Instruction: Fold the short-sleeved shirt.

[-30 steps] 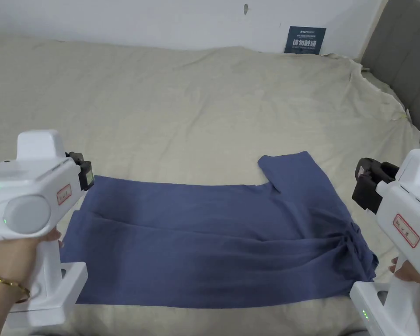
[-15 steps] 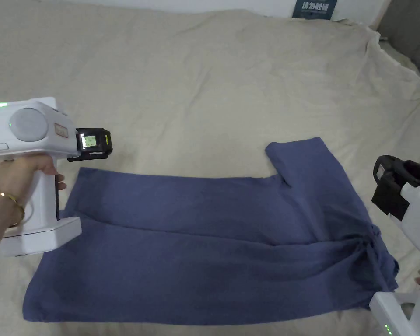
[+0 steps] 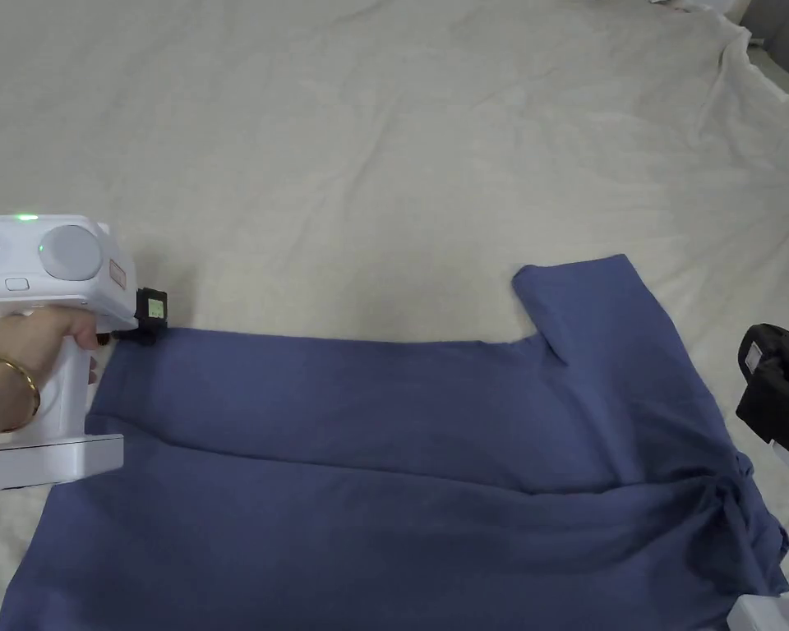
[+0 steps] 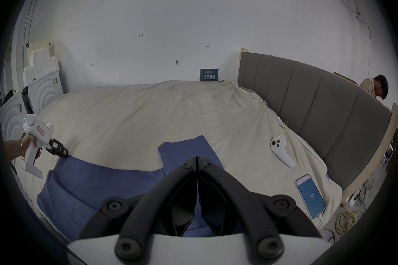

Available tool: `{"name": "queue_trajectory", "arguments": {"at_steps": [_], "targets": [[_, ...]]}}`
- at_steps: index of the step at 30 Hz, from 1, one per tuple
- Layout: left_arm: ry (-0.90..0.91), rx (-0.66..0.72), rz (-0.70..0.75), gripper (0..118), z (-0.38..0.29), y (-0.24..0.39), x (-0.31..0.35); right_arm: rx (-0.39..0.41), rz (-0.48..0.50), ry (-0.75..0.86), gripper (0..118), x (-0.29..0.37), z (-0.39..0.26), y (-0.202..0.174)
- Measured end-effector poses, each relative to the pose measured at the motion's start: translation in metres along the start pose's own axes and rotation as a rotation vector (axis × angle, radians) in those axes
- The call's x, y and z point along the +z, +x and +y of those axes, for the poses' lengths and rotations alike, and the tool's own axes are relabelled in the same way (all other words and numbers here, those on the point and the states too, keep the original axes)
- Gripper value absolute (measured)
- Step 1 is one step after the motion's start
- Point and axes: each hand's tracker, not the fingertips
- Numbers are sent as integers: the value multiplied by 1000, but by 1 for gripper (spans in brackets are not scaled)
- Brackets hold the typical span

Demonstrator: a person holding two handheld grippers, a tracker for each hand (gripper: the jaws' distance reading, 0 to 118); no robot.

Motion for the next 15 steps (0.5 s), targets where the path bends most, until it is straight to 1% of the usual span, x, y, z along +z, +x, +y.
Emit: {"name": "queue_trajectory", "arguments": {"at_steps": [1,2,3,5,7,10,13,15], "targets": [[12,-25,11,24,-1,5,2,2,-3,-1,0,-1,0,0],[21,-58,0,5,-3,9,4,-3,-5,-5,0,0,-1,0],[24,-76,2,2,-4,10,4,-12,-2,-9,0,0,-1,0],[33,-81,16,0,-7,14,7,-18,4,-16,0,0,-4,0],[58,-82,8,0,-10,12,15,-3,9,-31,0,1,-4,0],[167,-20,-39,0,-11,2,41,26,21,-50,0,-2,2,4],[230,53,-108,0,-15,-8,70,21,19,-51,0,-15,11,17],[255,72,-127,0,-18,-13,82,39,13,-84,0,-33,18,24]]}}
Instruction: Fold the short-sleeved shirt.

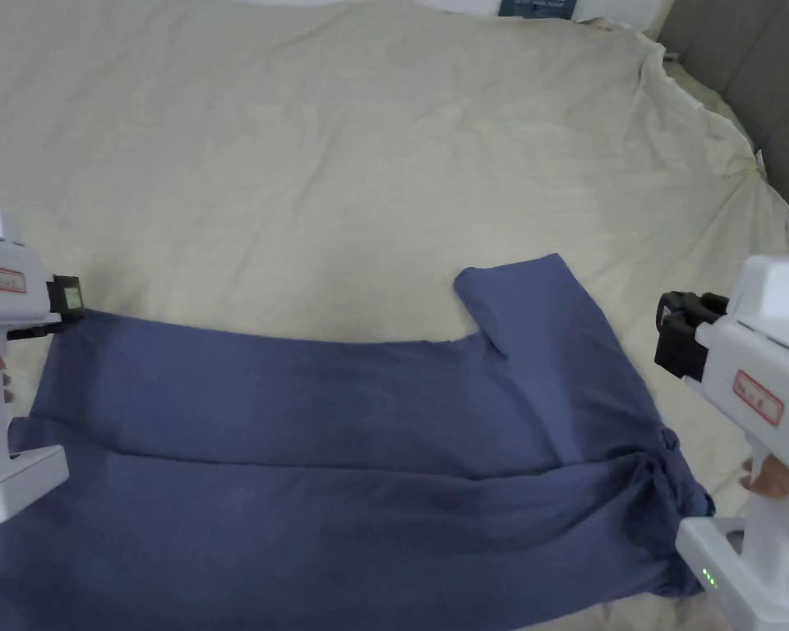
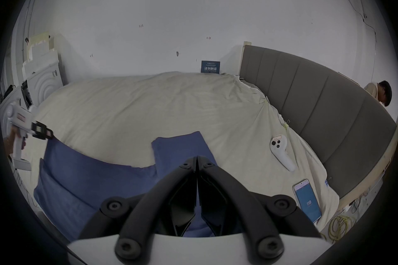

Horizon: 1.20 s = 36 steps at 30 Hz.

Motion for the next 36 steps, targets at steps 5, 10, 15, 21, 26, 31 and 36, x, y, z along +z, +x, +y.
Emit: {"name": "queue_trajectory", "arguments": {"at_steps": [5,10,15,21,26,31,36], "targets": [[15,0,8,0,-3,-1,17,145,-21,-179,85,-56,19,9],[11,5,15,0,-1,-4,20,74,-19,-332,102,-112,27,22],[6,18,18,0,-1,-4,15,-69,-87,-561,95,-164,17,32],[-3,3,22,0,-1,0,6,-87,-109,-593,65,-195,-2,35],[-14,6,24,0,2,0,1,-135,-78,-549,14,-200,-7,36],[-25,26,30,0,0,-3,-6,-189,-85,-570,10,-207,-13,40],[-29,31,41,0,-2,-4,-8,-181,-85,-567,1,-207,-15,35]]}}
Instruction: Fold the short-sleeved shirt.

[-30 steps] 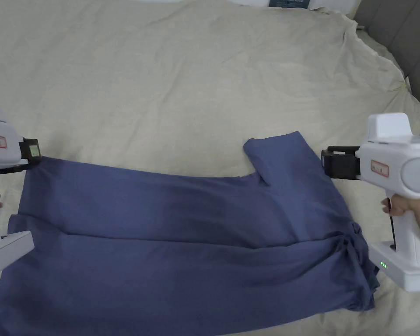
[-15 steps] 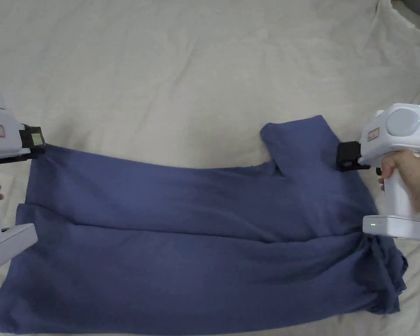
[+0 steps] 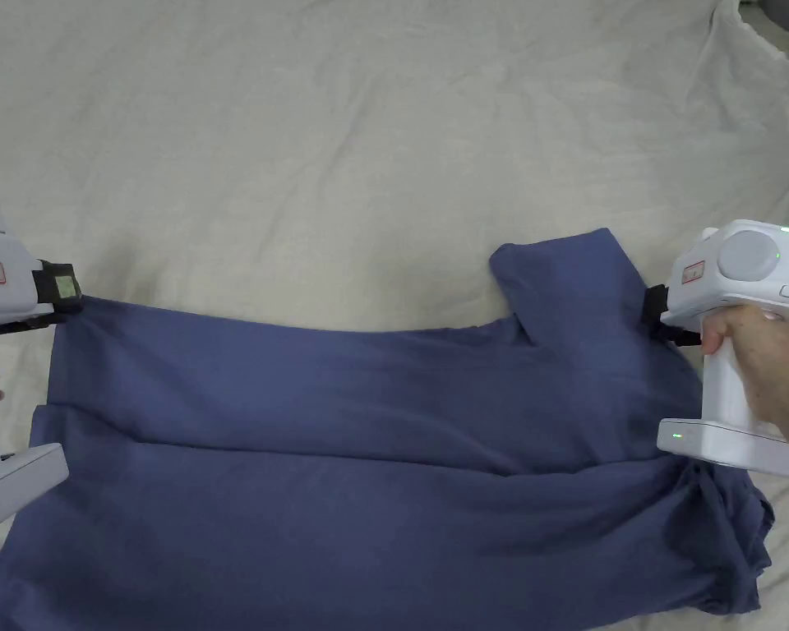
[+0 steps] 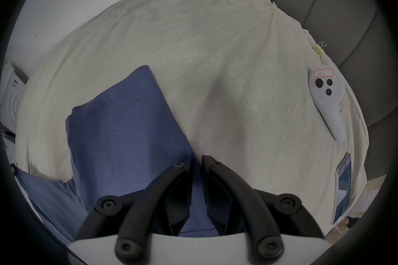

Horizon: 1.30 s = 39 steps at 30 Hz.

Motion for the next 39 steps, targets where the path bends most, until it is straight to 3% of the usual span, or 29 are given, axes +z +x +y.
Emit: {"name": "queue_trajectory", "arguments": {"at_steps": [6,14,18,25,30,39], "targets": [[10,15,-2,0,0,2,12,-12,49,17,0,25,4,1],[64,52,-53,0,5,-5,48,51,146,180,0,120,6,19],[102,59,-72,0,0,-17,75,81,174,239,0,167,-12,33],[138,86,-101,0,-38,-43,117,64,184,315,0,219,-78,65],[120,61,-100,0,-81,-61,126,36,161,297,0,219,-129,87],[-56,37,19,0,-171,-71,95,-16,99,106,0,150,-207,92]]}}
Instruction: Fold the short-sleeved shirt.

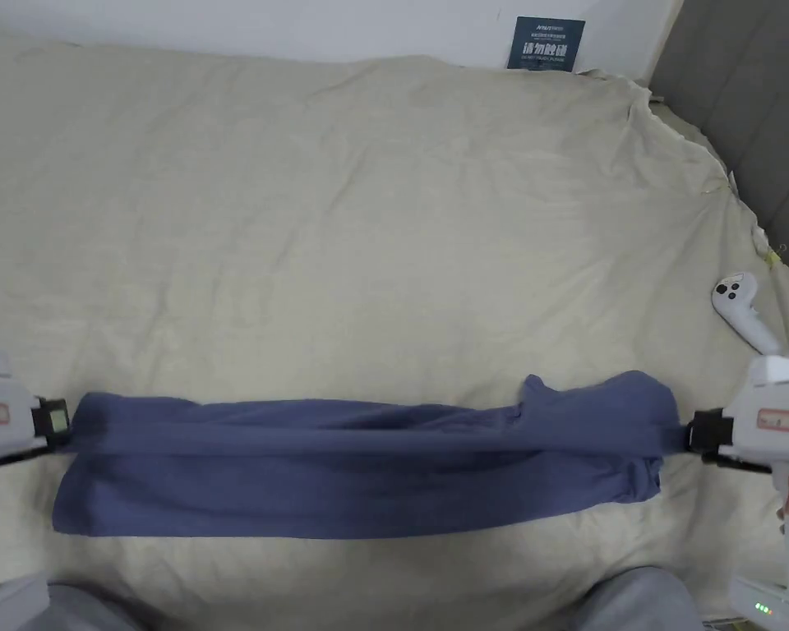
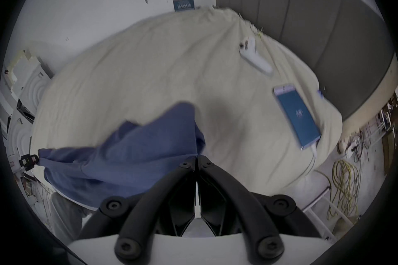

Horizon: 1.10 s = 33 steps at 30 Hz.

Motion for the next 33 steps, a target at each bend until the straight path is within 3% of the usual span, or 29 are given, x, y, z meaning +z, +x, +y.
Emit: {"name": "queue_trajectory", "arguments": {"at_steps": [3,4,6,7,8,10,11,12,13,14,17,21,25,27,28,29,30,31,32,33], "targets": [[-59,11,32,2,-19,1,-15,-36,-21,-44,0,-18,-17,2],[-68,16,41,7,-24,1,-19,-45,-26,-57,0,-22,-20,2],[-63,29,59,35,-28,4,-19,-46,-21,-59,1,-24,-22,2],[-41,28,79,54,-27,4,-15,-47,-21,-56,4,-25,-21,3],[-32,24,111,77,-23,2,-12,-55,-7,-33,14,-21,-19,5],[-26,34,136,84,-14,-5,-3,-62,-7,-9,20,-9,-12,5],[29,47,156,100,-8,-8,8,-53,-7,36,44,1,-7,4],[77,49,159,108,-4,-9,17,-29,-11,77,73,10,-2,3],[146,45,150,109,5,-9,29,0,-26,130,95,21,5,-1],[191,26,145,109,13,-6,41,29,-45,185,107,33,12,-6],[331,-52,132,109,32,11,70,114,-87,373,107,66,27,-27],[502,-108,123,111,42,41,97,133,-36,636,108,101,32,-56],[663,-134,74,109,34,70,111,161,32,794,108,116,21,-83],[666,-157,10,93,31,78,110,161,56,806,107,120,15,-94],[676,-156,0,76,28,83,111,161,68,810,105,117,14,-96],[685,-161,-1,50,26,87,109,162,73,818,96,117,12,-99],[686,-168,-4,33,25,90,109,158,80,824,83,118,11,-102],[686,-175,-9,18,24,94,108,152,90,824,67,116,11,-103],[689,-181,-23,0,24,96,108,144,103,821,43,115,12,-104],[685,-184,-32,0,23,98,106,135,116,816,23,114,12,-105]]}}
